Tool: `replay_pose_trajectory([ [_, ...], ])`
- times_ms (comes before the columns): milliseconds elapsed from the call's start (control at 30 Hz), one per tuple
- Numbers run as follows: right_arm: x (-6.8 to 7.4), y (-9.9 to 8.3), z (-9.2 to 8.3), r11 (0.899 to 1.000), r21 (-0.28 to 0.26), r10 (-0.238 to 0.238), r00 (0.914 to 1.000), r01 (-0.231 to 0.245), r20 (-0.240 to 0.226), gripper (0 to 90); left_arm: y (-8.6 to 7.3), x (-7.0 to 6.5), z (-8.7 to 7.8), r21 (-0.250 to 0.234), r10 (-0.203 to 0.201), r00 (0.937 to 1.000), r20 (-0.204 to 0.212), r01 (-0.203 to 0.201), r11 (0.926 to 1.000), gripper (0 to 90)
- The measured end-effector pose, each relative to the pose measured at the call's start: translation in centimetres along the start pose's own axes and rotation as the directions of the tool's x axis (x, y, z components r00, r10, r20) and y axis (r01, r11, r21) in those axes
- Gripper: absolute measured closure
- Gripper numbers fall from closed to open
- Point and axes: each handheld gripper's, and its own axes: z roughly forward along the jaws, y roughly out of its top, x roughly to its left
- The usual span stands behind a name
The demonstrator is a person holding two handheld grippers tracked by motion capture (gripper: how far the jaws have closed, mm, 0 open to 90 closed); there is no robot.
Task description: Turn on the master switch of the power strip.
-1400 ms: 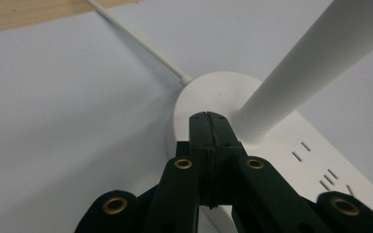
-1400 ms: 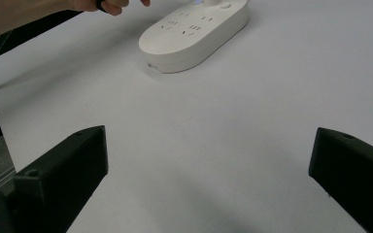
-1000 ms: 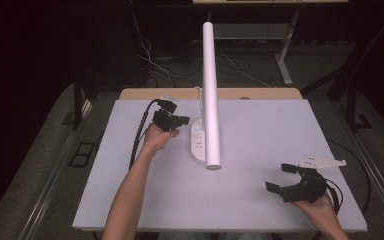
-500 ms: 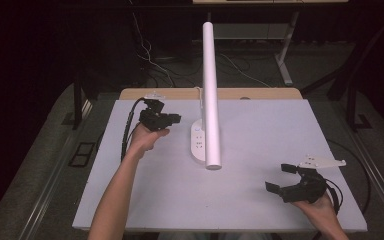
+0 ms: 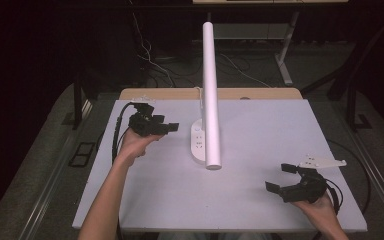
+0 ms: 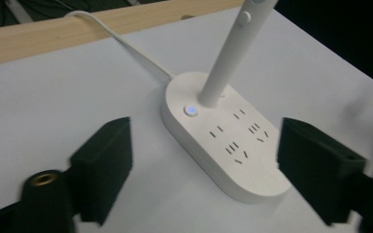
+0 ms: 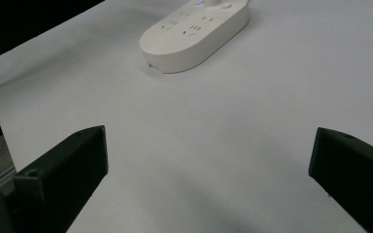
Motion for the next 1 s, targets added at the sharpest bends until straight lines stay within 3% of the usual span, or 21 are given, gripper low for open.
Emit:
replay_pose_trajectory([
  [67, 0.0, 0.0, 0.0, 1.000, 0.000, 0.003, 1.0000, -0.003, 0.000, 0.1, -0.4, -0.2, -0.2, 0.001, -0.005, 0.9999, 0.012, 0.005, 1.0000, 10.6],
  [100, 0.0, 0.0, 0.0, 1.000, -0.003, 0.005, 1.0000, -0.005, 0.000, 0.1, -0.5, -0.2, -0.3, 0.004, -0.008, 0.9998, 0.018, 0.008, 1.0000, 0.1],
  [567, 0.0, 0.0, -0.1, 1.000, -0.008, 0.001, 1.0000, -0.001, -0.003, 0.1, -3.5, -1.7, -2.5, -0.016, 0.019, 0.9998, -0.003, -0.019, 0.9997, 0.0],
  [1000, 0.1, -0.1, -0.1, 1.000, -0.008, 0.002, 1.0000, -0.002, -0.002, 0.1, -7.1, -2.9, -3.0, -0.036, 0.021, 0.9998, 0.004, -0.021, 0.9991, 0.0],
])
